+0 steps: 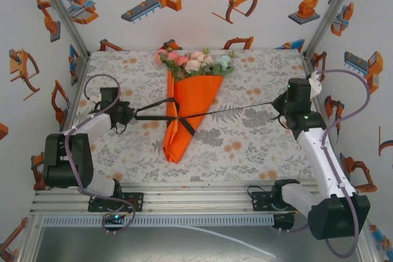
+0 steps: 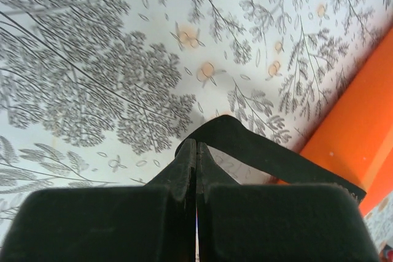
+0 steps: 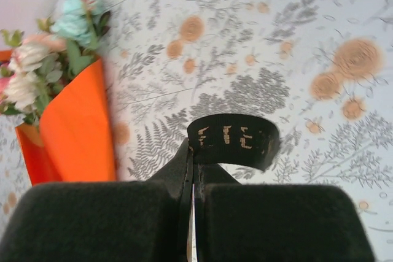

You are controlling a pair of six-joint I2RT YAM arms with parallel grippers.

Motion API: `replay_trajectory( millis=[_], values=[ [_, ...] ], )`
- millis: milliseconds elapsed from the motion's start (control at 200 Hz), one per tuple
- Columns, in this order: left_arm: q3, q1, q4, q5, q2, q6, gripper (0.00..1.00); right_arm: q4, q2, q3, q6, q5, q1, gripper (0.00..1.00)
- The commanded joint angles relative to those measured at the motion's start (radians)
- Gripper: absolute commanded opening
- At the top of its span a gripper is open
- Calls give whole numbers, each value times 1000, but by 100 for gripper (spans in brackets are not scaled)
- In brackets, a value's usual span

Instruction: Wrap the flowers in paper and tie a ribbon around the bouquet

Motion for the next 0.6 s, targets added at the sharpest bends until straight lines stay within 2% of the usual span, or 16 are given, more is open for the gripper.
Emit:
replay_trajectory(
  millis=[0,240,370,451,511,556,596],
  values=[
    [-24,43,-23,-51,-22,40,0,-34,-22,-50,70,47,-73,0],
    [-54,126,-13,-67,-27,42,0,-77,-56,-105,78,124,-168,0],
    [-76,195,-10,-59,-47,39,0,-78,-58,-111,74,117,-222,0],
    [-80,205,62,32,-59,106,0,-10,-43,-117,40,26,-222,0],
    [-81,182,169,201,-52,149,0,46,-19,-129,42,-78,-222,0],
    [-54,140,162,303,-45,124,0,85,3,-136,42,-145,-222,0],
    [-15,78,61,312,-52,78,10,95,21,-133,48,-182,-220,0]
  ],
)
